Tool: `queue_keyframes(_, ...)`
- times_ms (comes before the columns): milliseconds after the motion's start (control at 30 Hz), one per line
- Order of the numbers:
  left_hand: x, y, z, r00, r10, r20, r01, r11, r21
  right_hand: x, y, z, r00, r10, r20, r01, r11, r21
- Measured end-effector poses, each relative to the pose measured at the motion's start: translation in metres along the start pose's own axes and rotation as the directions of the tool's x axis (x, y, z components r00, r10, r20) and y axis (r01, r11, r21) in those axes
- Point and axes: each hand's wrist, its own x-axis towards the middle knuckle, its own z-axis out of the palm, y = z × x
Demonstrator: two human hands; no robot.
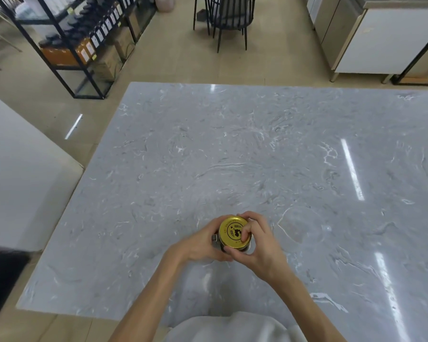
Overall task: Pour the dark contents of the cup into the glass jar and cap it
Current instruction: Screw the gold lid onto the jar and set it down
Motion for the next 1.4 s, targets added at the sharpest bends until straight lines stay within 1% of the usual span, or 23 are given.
queue_keyframes(333,0.0,-0.002,0.0,1.0,-0.005,-0.001,0.005,1.0,-0.002,0.0,-0.002,-0.001,1.0,0.009,-0.003,-0.009,1.0,-0.012)
queue_keyframes(667,0.0,-0.002,0.0,1.0,0.001,0.001,-0.001,1.0,0.006,-0.005,0.0,0.006,0.998,0.007,-0.064,-0.009,1.0,-0.03)
queue_keyframes(800,-0.001,-0.002,0.0,1.0,-0.003,-0.001,0.003,1.0,0.013,-0.005,0.003,0.004,0.999,-0.032,-0.043,0.032,0.999,-0.015)
queue_keyframes(1100,-0.001,-0.001,0.0,1.0,0.01,-0.001,-0.01,1.0,0.024,-0.006,0.003,0.005,0.999,-0.003,-0.041,0.002,1.0,-0.004)
queue_keyframes(1233,-0.001,-0.001,0.0,1.0,0.001,0.004,-0.001,1.0,0.03,-0.007,0.003,0.003,0.999,0.044,-0.012,-0.043,0.998,0.055)
queue_keyframes(1333,-0.001,-0.002,0.0,1.0,-0.013,0.002,0.013,1.0,0.017,-0.004,0.005,-0.003,0.994,0.089,0.059,-0.096,0.988,0.121)
queue_keyframes(1400,-0.001,-0.002,0.0,1.0,-0.015,0.004,0.015,1.0,0.011,-0.002,0.005,-0.005,0.99,0.107,0.093,-0.118,0.985,0.122)
